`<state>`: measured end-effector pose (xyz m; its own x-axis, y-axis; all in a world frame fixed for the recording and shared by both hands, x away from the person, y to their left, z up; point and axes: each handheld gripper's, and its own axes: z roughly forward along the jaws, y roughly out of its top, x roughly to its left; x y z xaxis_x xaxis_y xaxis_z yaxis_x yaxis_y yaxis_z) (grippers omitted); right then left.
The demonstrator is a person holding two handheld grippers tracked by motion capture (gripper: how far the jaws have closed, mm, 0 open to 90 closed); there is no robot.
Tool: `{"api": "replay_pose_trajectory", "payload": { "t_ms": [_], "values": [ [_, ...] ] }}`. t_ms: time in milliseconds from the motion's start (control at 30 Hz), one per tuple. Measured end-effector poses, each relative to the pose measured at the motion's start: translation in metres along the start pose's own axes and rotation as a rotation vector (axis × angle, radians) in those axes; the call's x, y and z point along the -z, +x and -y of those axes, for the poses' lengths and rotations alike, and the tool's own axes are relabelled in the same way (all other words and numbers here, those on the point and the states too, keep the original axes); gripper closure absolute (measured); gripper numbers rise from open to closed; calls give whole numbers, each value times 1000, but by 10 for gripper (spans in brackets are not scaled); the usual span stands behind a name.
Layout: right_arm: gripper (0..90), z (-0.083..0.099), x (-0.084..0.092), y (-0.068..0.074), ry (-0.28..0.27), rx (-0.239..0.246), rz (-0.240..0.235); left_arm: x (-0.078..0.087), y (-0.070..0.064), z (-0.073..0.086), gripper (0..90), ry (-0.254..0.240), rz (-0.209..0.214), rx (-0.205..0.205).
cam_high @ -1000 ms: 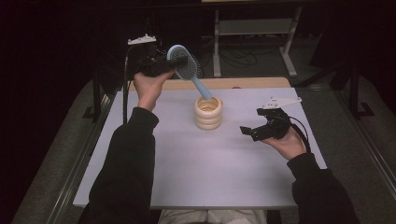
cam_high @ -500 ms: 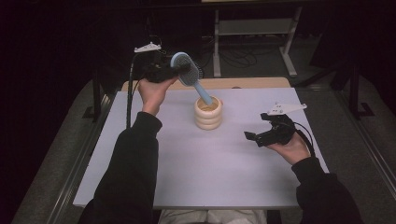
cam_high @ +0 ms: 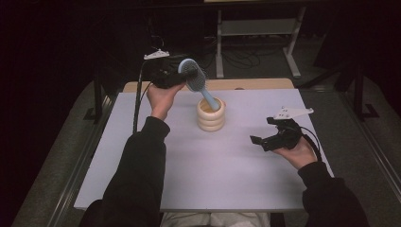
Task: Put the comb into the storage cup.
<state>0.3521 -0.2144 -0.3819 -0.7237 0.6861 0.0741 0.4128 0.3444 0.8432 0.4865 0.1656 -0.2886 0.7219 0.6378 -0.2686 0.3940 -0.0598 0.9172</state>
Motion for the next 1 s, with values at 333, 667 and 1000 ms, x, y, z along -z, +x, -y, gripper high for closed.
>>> {"api": "replay_pose_trajectory", "payload": {
  "t_ms": [333, 667, 1000],
  "values": [
    [0, 2, -5, 1, 22, 11, -1, -10, 7, 17, 561, -2, -2, 39],
    [0, 7, -4, 2, 3, 12, -11, -19, 11, 36, 557, -24, 8, 97],
    [0, 12, 2, 2, -10, 9, -9, -16, 16, 43, 543, -43, -8, 130]
  ]
}}
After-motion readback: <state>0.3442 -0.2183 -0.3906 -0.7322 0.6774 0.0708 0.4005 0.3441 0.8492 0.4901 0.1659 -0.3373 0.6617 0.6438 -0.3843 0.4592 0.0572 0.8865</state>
